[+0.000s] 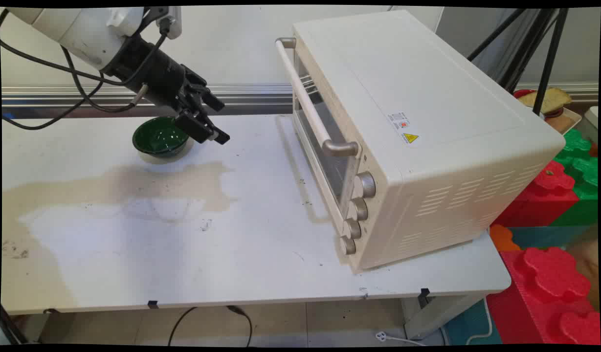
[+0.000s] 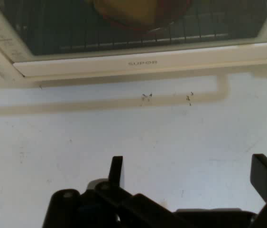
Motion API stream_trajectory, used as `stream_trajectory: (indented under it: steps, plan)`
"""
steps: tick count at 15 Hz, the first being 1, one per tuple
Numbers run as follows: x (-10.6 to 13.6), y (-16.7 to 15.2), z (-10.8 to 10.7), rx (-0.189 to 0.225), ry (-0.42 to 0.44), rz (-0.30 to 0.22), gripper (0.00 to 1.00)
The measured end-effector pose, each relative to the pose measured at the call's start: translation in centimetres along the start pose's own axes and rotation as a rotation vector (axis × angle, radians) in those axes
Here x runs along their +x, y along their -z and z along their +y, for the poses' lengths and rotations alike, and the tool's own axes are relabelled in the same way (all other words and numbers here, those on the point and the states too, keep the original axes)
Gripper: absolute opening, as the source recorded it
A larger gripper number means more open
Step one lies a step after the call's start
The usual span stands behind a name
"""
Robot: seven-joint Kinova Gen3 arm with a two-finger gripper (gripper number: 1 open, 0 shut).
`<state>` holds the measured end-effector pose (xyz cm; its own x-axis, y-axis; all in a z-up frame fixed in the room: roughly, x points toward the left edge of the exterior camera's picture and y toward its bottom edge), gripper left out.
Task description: Open the oven
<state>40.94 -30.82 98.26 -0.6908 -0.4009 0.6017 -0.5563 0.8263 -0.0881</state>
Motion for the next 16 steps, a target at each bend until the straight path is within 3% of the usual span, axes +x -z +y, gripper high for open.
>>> stream_trajectory:
  steps: [10,16]
  plan:
    - [0.7,1.3,-0.4,0.020,-0.006,0.051,1.00]
    - [3.0,2.9,-1.1,0.029,-0.004,0.159,1.00]
